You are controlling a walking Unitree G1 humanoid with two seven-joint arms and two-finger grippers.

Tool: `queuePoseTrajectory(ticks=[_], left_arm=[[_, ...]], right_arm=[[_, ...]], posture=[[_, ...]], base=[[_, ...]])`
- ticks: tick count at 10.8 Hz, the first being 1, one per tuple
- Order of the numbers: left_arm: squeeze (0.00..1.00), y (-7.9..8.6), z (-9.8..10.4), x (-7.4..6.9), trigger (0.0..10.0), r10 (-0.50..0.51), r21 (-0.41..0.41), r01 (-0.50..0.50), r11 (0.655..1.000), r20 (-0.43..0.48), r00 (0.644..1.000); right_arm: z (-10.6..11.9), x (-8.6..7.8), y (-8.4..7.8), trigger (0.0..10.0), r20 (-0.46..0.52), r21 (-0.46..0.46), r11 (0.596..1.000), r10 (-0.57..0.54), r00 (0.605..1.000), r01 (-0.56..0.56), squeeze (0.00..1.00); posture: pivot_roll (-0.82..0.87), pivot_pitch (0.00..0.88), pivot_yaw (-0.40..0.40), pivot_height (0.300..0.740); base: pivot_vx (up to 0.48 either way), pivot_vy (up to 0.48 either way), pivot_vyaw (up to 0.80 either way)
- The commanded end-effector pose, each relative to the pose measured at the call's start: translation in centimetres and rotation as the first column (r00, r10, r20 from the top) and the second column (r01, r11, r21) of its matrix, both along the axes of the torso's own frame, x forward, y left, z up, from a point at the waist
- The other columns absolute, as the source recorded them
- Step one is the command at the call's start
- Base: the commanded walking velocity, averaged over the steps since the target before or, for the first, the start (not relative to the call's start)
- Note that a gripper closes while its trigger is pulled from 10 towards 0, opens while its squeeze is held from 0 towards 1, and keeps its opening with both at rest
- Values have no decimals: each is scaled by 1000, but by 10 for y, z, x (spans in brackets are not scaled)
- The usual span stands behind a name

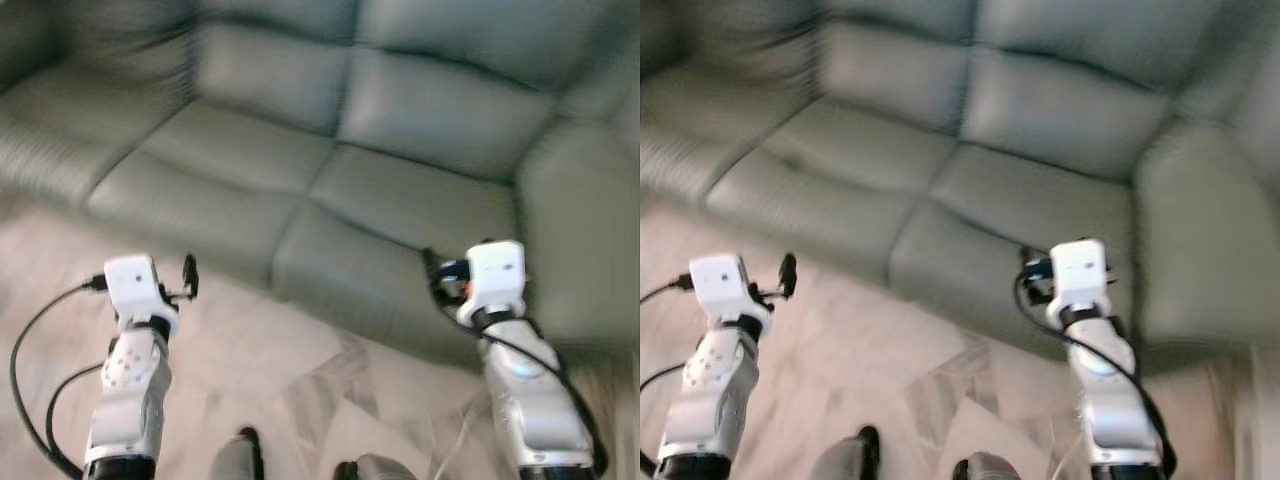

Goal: Move the pillow to the sofa

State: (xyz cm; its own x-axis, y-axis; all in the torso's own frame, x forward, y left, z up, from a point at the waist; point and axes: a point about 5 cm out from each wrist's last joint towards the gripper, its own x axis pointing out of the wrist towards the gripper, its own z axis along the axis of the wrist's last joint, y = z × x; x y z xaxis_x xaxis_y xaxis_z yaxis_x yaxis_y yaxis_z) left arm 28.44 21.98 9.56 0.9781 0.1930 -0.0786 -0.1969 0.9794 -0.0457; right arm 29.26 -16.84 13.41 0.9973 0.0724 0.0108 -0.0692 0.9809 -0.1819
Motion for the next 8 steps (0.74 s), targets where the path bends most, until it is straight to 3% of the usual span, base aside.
queuePoseTrajectory(ticks=[1, 8], left_arm=[[0, 1, -3, -2, 10000, 3, -8, -3, 1000, -9, 1000], [0, 8, -11, -6, 10000, 40, -11, -41, 999, -45, 998]], right_arm=[[-5, -3, 0, 10000, -21, -2, 1000, 6, 1000, -6, 0], [-3, 0, 10, 10000, -4, 1, 999, 52, 999, -52, 0]], posture=[[-92, 244, -67, 740], [-77, 232, -62, 740]], base=[[0, 0, 800], [0, 0, 800]])
